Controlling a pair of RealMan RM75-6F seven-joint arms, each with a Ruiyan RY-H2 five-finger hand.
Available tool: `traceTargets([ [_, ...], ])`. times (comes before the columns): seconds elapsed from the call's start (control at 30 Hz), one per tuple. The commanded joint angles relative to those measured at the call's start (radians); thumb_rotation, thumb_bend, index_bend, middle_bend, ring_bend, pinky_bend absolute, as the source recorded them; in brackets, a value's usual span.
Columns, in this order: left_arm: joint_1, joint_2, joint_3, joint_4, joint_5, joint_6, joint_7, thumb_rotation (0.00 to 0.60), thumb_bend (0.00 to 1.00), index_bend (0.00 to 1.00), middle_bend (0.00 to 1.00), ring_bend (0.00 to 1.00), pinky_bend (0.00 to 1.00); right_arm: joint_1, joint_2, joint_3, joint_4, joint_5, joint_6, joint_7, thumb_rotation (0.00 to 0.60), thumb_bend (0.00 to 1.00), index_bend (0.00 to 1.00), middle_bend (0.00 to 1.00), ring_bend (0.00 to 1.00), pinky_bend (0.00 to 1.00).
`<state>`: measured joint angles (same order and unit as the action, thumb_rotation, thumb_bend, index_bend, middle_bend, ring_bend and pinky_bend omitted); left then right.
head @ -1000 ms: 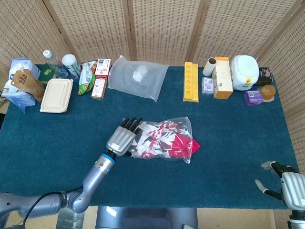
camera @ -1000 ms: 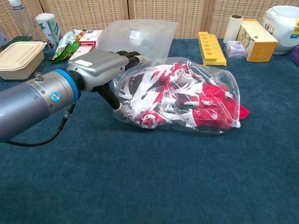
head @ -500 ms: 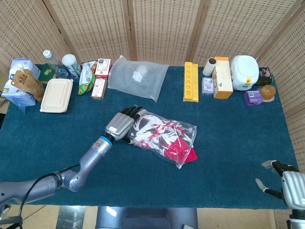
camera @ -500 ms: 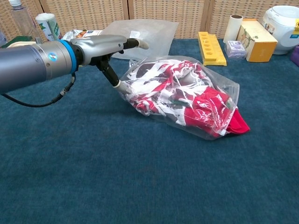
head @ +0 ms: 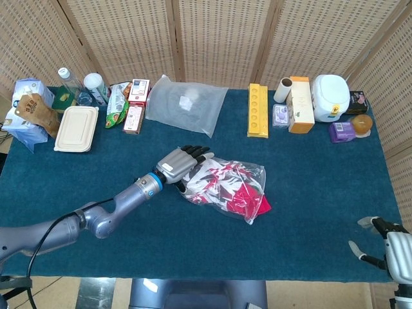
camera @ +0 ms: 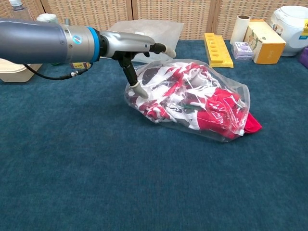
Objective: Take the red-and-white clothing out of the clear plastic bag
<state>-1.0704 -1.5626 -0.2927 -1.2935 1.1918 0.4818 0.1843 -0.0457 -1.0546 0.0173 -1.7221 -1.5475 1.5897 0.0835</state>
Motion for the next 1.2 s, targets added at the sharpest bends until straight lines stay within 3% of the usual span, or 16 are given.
traceTargets([
  [0.03, -0.051, -0.047, 0.013, 0.06, -0.035, -0.044, -0.008, 0.6, 0.05, 0.0, 0.0, 0.0, 0.09, -0.002, 0.0, 0.0, 0.0, 0.002, 0.001, 0.001, 0.496, 0.29, 0.4, 0.45, 0.48, 0.41],
  [0.23, -0.12, -0.129, 0.033, 0.161, -0.081, -0.107, -0.03, 0.6, 0.05, 0.0, 0.0, 0.0, 0.1, 0.0, -0.002, 0.0, -0.002, 0.0, -0.007, 0.011, 0.492, 0.29, 0.4, 0.45, 0.48, 0.41],
  [0.33, -0.134, -0.157, 0.046, 0.194, -0.092, -0.107, -0.031, 0.6, 0.13, 0.05, 0.0, 0.01, 0.21, 0.004, -0.001, 0.0, -0.002, -0.003, -0.013, 0.013, 0.496, 0.29, 0.4, 0.45, 0.48, 0.41],
  [0.43, -0.131, -0.203, 0.058, 0.237, -0.079, -0.06, -0.036, 0.6, 0.29, 0.35, 0.13, 0.15, 0.39, 0.01, 0.002, 0.002, -0.006, -0.006, -0.022, 0.019, 0.496, 0.29, 0.4, 0.45, 0.48, 0.41],
  [0.5, -0.125, -0.219, 0.059, 0.251, -0.071, -0.043, -0.053, 0.6, 0.38, 0.53, 0.27, 0.29, 0.51, 0.014, 0.002, 0.003, -0.008, -0.009, -0.027, 0.022, 0.495, 0.29, 0.4, 0.45, 0.48, 0.41],
  [0.6, -0.116, -0.234, 0.069, 0.268, -0.04, -0.014, -0.07, 0.6, 0.44, 0.69, 0.41, 0.43, 0.62, 0.023, 0.002, 0.003, -0.01, -0.013, -0.038, 0.026, 0.495, 0.29, 0.4, 0.45, 0.48, 0.42],
  [0.67, -0.106, -0.243, 0.074, 0.275, -0.015, 0.016, -0.083, 0.6, 0.46, 0.73, 0.46, 0.48, 0.66, 0.027, 0.003, 0.003, -0.011, -0.013, -0.046, 0.029, 0.496, 0.29, 0.4, 0.45, 0.48, 0.43],
  [0.77, -0.057, -0.261, 0.088, 0.281, 0.081, 0.131, -0.189, 0.6, 0.47, 0.76, 0.51, 0.54, 0.7, 0.053, 0.007, 0.007, -0.009, -0.009, -0.09, 0.061, 0.496, 0.29, 0.4, 0.45, 0.48, 0.44],
  [0.87, -0.021, -0.266, 0.134, 0.311, 0.206, 0.236, -0.328, 0.6, 0.47, 0.76, 0.52, 0.55, 0.7, 0.073, 0.009, 0.013, 0.0, -0.001, -0.119, 0.092, 0.496, 0.29, 0.4, 0.45, 0.49, 0.45],
  [1.03, 0.038, -0.298, 0.244, 0.461, 0.408, 0.479, -0.578, 0.6, 0.48, 0.76, 0.52, 0.55, 0.7, 0.11, 0.007, 0.028, -0.001, 0.01, -0.164, 0.09, 0.496, 0.29, 0.4, 0.45, 0.49, 0.46],
  [1.2, 0.077, -0.339, 0.298, 0.591, 0.489, 0.633, -0.695, 0.6, 0.48, 0.77, 0.53, 0.55, 0.7, 0.132, 0.002, 0.036, -0.008, 0.023, -0.192, 0.082, 0.495, 0.29, 0.4, 0.45, 0.49, 0.46],
])
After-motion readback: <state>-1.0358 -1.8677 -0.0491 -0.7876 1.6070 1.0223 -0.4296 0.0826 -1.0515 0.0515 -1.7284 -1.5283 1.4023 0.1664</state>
